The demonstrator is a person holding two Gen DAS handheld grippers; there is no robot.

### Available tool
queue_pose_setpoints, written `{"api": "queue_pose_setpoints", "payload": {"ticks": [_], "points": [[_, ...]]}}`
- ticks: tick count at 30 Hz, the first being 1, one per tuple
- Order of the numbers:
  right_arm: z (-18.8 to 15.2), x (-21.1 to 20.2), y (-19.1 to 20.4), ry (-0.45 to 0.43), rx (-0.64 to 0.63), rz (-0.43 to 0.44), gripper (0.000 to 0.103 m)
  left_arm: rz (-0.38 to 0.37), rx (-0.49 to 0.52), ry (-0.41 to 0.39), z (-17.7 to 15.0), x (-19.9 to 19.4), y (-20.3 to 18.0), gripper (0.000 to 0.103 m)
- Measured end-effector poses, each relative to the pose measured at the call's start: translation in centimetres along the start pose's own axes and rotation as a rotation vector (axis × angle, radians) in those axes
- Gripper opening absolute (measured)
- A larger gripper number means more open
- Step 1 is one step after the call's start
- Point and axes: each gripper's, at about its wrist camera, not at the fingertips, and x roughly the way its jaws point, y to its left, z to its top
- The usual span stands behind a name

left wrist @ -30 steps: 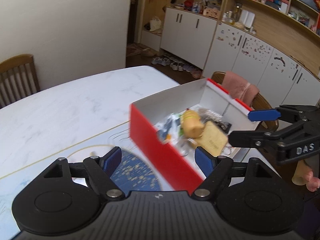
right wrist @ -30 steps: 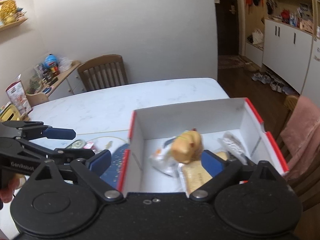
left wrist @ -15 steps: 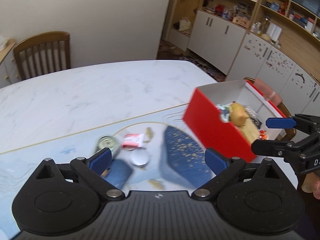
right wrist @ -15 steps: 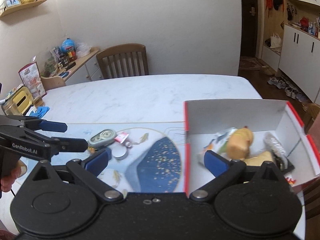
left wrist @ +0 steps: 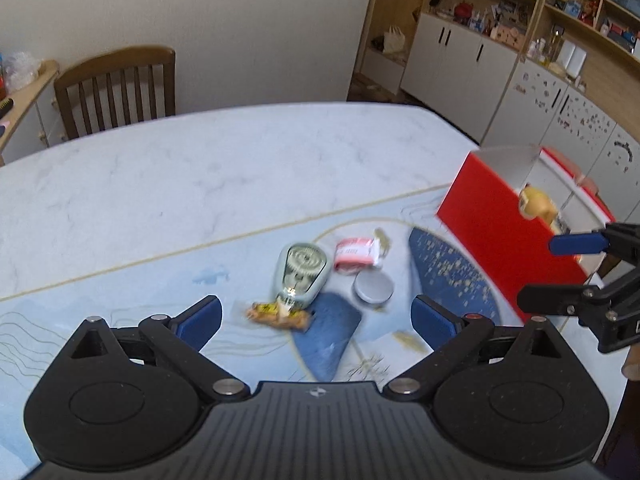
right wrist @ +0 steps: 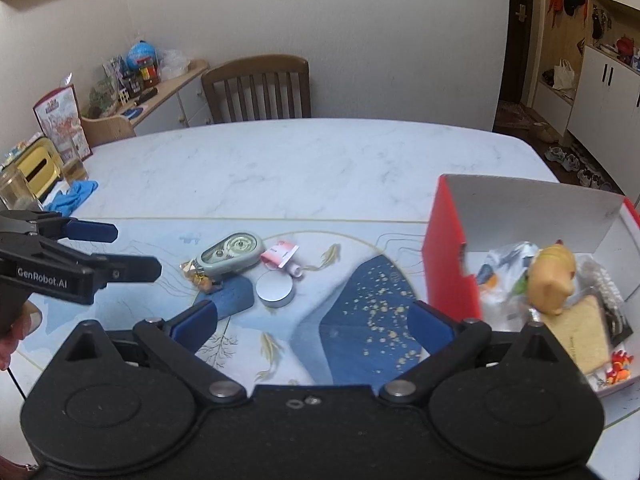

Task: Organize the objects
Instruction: 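Withdraw both grippers from the box toward the correction-tape dispenser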

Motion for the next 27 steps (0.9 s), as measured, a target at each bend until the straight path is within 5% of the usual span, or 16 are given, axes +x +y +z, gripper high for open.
{"api": "queue_pose_setpoints", "payload": {"ticks": [15,27], "points": [[0.0,6.9,4.0,0.057,-0.166,0.005,0.100,0.009,0.023,0.073,0.7,6.1,2.4,0.101],[0.2,11.4,3.3,0.135,-0.114,0.000,0.086,0.026,0.091,0.116,2.2,11.3,2.2,0.101]]}}
